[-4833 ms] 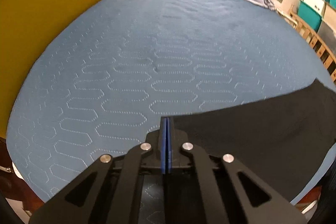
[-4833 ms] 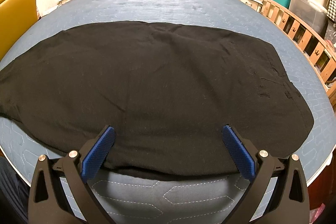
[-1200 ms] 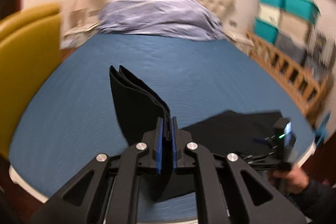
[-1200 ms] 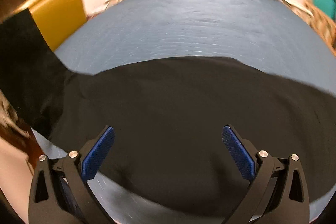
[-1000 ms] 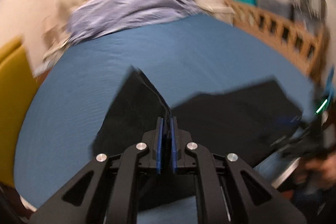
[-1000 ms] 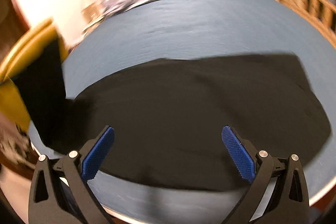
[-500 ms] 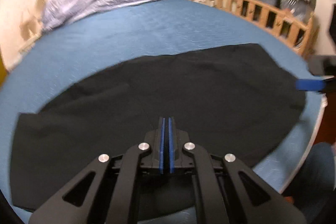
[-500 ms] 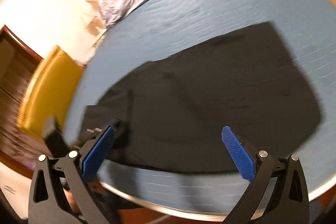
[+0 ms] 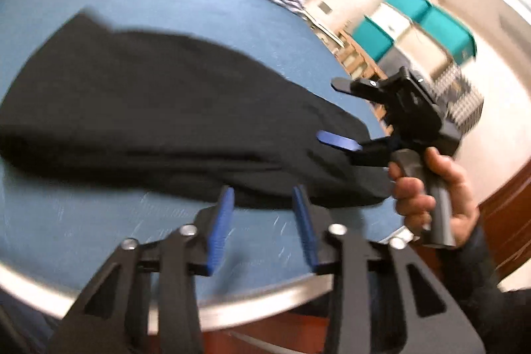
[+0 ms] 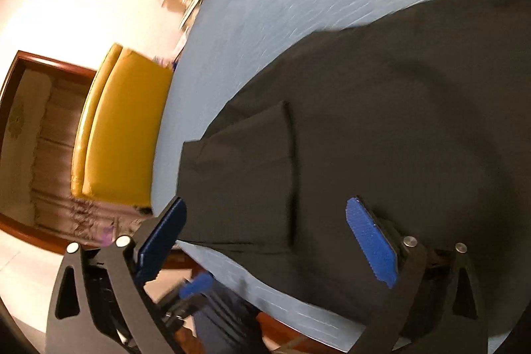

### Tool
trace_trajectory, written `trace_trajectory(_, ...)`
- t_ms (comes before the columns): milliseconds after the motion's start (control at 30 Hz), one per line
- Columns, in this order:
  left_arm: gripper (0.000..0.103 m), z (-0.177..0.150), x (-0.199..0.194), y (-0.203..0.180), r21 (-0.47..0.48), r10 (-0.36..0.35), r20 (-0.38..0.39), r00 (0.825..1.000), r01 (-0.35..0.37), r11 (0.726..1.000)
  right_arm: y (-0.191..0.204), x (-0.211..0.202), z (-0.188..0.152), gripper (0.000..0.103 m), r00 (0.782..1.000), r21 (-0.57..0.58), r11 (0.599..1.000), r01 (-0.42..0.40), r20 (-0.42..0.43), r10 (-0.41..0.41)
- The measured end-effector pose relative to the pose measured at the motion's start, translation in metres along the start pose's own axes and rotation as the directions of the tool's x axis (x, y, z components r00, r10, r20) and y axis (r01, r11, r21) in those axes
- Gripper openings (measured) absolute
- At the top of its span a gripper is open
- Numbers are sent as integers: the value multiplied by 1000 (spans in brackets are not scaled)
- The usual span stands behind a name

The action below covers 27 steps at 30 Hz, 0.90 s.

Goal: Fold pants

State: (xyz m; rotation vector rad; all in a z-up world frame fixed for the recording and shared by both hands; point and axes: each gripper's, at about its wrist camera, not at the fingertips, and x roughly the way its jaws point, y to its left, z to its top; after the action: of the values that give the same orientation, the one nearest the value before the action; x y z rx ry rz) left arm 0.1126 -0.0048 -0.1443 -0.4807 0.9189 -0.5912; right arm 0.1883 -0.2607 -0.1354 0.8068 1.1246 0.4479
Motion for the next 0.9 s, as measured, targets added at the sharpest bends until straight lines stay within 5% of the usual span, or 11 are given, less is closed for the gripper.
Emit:
trace_trajectory(100,29,3,-8,23,-132,-68,25,997,71,989,4,24,9,85,999,17,1000,4,-41,-3)
trace_trajectory(167,29,9,-4,32,-245,-172,41,984,177,953,6,34,12,85,998,14,1000,10,-55,-9)
trace_trajectory(200,29,9,7,36,-335,-260,34,965,257,907,5,37,13,85,998,23,1000,8,-57,-6)
trace_trajectory(300,29,2,41,39,-540,-365,35,930,325,777,-8,44,13,85,998,93,996,-10,-68,16)
trace_trajectory(433,32,-5,72,44,-717,-316,37,948,245,653,-16,44,11,84,997,115,993,-28,-61,36)
trace_trajectory(500,32,-8,79,46,-764,-272,0,962,176,621,-17,38,11,84,998,110,994,-26,-56,32)
trace_trajectory(700,35,4,80,44,-776,-184,-7,983,111,620,-21,27,10,84,999,90,996,-13,-46,17)
trace_trajectory(800,38,7,81,46,-801,-151,-9,989,83,593,-20,30,9,84,999,84,996,-16,-44,20)
trace_trajectory(867,35,10,76,50,-803,-127,-9,992,69,592,-20,30,8,84,999,85,996,-21,-44,25)
trace_trajectory(900,23,14,75,48,-795,-107,-16,994,52,605,-20,30,8,84,999,88,996,-25,-44,29)
